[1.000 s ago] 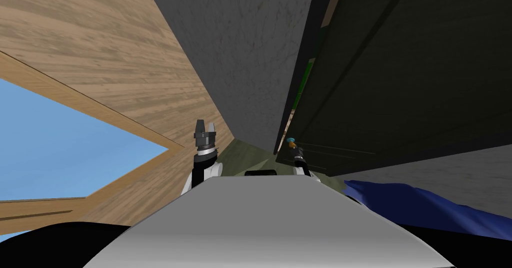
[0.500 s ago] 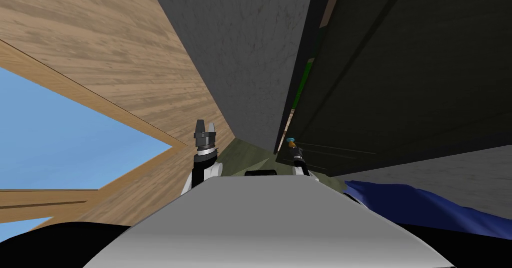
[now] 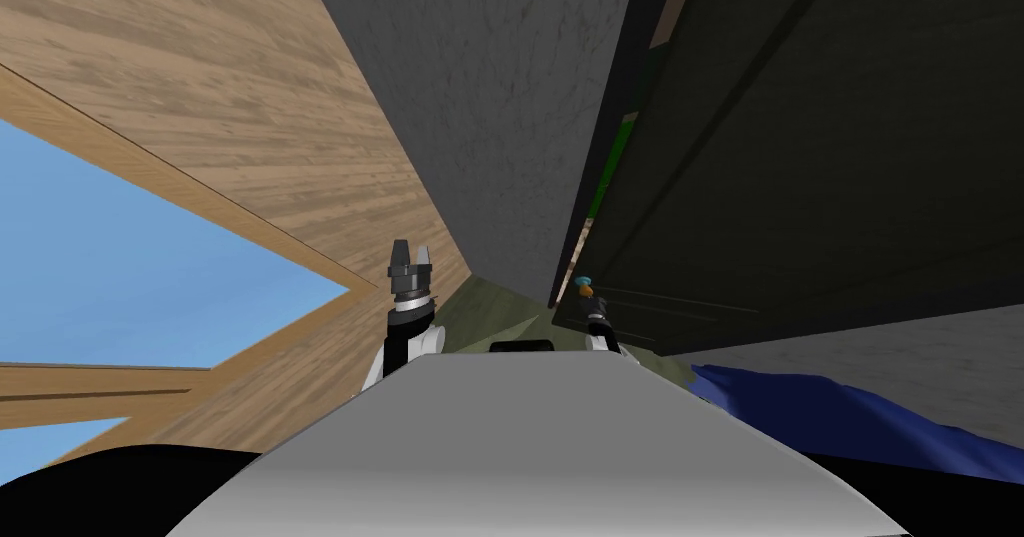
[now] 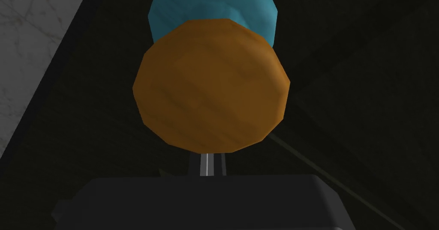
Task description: Pull the door open
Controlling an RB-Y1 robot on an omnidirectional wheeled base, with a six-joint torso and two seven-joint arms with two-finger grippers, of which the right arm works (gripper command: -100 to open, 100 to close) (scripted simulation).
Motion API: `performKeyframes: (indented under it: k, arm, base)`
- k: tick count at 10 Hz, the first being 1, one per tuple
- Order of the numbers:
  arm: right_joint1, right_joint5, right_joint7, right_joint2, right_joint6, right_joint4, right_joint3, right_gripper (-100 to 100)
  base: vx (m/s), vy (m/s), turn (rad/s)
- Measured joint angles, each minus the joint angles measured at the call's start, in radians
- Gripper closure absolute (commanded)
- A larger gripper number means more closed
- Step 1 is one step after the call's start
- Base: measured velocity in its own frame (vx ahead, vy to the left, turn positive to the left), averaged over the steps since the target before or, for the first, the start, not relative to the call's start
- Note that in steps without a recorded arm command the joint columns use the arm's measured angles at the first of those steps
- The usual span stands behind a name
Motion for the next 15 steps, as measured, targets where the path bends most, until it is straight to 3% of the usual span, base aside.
performKeyframes:
  k: [3, 4, 6, 8, 15]
  arm:
    - [0.004, -0.029, -0.056, -0.004, 0.010, -0.014, -0.004, -100]
    - [0.013, -0.039, -0.073, 0.002, 0.010, -0.027, -0.003, -100]
    - [-0.010, -0.046, -0.124, 0.018, -0.009, -0.007, 0.018, -100]
    - [0.001, -0.060, -0.145, 0.031, 0.002, -0.045, 0.024, -100]
    - [0.011, -0.126, -0.312, 0.062, 0.006, -0.090, 0.050, -100]
  base:
    - [-0.106, -0.011, 0.007]
    - [-0.108, -0.002, 0.110]
    - [-0.035, 0.035, 0.048]
    - [-0.065, 0.011, 0.037]
    - [-0.081, -0.018, 0.035]
